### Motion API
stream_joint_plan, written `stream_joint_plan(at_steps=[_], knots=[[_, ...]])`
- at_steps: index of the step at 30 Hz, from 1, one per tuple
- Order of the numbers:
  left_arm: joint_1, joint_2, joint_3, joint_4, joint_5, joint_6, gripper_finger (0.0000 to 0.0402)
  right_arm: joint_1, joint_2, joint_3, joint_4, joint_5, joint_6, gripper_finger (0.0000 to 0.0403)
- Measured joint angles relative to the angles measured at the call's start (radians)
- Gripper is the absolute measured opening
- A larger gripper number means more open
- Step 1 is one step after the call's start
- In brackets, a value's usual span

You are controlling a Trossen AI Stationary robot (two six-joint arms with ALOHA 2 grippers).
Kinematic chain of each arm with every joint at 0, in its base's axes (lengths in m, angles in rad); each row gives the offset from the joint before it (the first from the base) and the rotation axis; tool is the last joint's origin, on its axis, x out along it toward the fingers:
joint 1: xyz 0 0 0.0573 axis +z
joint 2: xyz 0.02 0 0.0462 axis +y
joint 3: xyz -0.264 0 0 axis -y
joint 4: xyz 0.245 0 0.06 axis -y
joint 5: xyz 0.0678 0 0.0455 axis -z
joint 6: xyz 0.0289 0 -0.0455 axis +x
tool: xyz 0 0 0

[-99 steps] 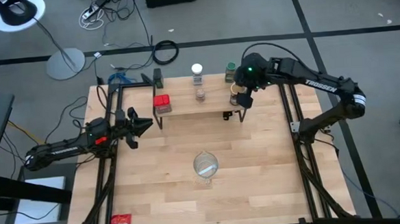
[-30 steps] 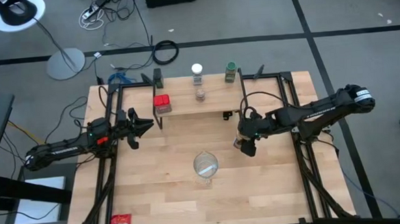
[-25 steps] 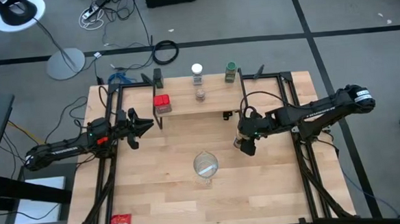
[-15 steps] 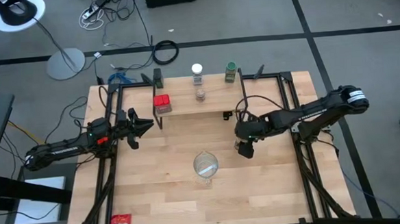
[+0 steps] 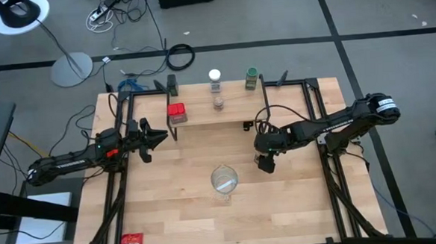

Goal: Shelf spices
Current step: Remove the golden seasoning bottle from the shelf, then remove the green seasoning bottle from the shelf

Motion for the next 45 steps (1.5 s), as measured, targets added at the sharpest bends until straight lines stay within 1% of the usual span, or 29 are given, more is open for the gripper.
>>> stream_joint_plan(at_steps=[7,11,14,17,22,24,28,32,36,39,41,43,45], knots=[[0.0,0.0,0.0,0.0,0.0,0.0,0.0088,0.0,0.0,0.0,0.003,0.008,0.004,0.0307],[0.0,0.0,0.0,0.001,0.0,0.0,0.0088,0.0,-0.001,0.004,-0.001,0.01,0.005,0.0324],[0.0,0.0,0.0,0.001,0.0,0.002,0.0088,0.0,-0.001,0.031,-0.016,0.01,0.001,0.0339],[0.0,0.0,0.0,0.001,0.0,0.003,0.0088,-0.001,-0.001,0.08,-0.061,0.01,-0.017,0.035],[0.0,0.0,0.0,0.002,0.0,0.003,0.0088,-0.001,-0.001,0.186,-0.137,0.011,-0.074,0.0352],[0.0,0.0,0.0,0.002,0.0,0.003,0.0088,-0.001,-0.001,0.239,-0.146,0.013,-0.121,0.0352],[0.0,0.0,0.0,0.002,0.0,0.003,0.0088,-0.014,-0.001,0.355,-0.144,0.053,-0.251,0.0349],[0.0,0.0,0.0,0.005,0.0,0.003,0.0088,-0.059,-0.001,0.45,-0.11,0.107,-0.377,0.0338],[0.0,0.0,0.0,0.012,0.007,0.001,0.0088,-0.13,0.0,0.504,-0.099,0.128,-0.513,0.0323],[0.0,0.0,0.0,0.011,0.018,-0.002,0.0088,-0.193,0.0,0.539,-0.139,0.216,-0.624,0.0316],[0.0,0.0,0.0,0.011,0.021,-0.003,0.0088,-0.249,0.0,0.568,-0.177,0.268,-0.665,0.0315],[0.0,0.0,0.0,0.012,0.021,-0.003,0.0088,-0.315,-0.001,0.598,-0.224,0.266,-0.687,0.0316],[0.0,0.0,0.0,0.013,0.021,-0.002,0.0088,-0.383,-0.001,0.617,-0.249,0.224,-0.705,0.0317]])
